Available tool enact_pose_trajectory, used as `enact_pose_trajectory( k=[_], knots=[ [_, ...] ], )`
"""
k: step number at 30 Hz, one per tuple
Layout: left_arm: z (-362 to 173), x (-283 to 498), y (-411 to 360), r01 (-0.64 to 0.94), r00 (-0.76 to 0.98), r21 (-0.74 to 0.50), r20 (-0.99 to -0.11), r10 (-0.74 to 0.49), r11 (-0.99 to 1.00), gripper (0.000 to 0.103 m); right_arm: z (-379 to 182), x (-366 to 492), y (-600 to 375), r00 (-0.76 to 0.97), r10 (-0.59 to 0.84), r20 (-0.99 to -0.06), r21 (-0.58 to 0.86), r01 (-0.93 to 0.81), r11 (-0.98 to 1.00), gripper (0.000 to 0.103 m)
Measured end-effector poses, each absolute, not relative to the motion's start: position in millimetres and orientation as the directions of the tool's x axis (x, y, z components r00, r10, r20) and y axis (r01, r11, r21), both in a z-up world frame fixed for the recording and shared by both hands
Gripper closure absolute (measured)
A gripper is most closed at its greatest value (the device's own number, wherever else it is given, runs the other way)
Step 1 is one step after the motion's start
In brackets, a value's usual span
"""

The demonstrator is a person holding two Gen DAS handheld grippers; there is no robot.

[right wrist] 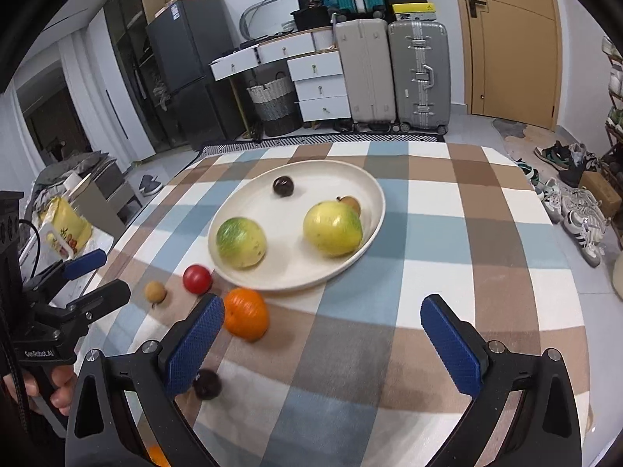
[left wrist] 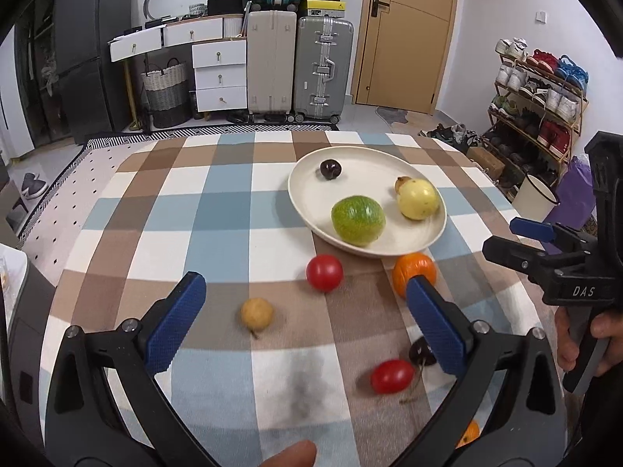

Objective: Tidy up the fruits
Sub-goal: 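Open both grippers and move them back toward the orange and tomatoes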

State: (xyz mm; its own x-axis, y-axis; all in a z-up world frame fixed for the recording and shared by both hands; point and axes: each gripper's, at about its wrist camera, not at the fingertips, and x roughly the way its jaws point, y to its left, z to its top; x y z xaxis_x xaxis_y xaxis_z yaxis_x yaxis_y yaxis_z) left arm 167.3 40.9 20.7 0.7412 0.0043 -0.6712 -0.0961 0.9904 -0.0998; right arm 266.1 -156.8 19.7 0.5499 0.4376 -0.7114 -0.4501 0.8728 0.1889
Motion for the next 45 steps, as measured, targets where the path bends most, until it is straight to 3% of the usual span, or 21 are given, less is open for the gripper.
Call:
enact_pose_trajectory(
  k=[16,45],
  knots=[
    [13,105,41,-0.128,0.739,-0.098,-0.673,0.029,0.987,0.001,13,213,-160,0.502,0.354,-0.789,0.106,-0.456,0.884,0.001],
    [-23,67,20,-0.154,0.651,-0.099,-0.759,0.025,0.983,0.001,-12,145,-134,0.358,0.433,-0.827,0.208,-0.521,0.828,0.001]
  ],
)
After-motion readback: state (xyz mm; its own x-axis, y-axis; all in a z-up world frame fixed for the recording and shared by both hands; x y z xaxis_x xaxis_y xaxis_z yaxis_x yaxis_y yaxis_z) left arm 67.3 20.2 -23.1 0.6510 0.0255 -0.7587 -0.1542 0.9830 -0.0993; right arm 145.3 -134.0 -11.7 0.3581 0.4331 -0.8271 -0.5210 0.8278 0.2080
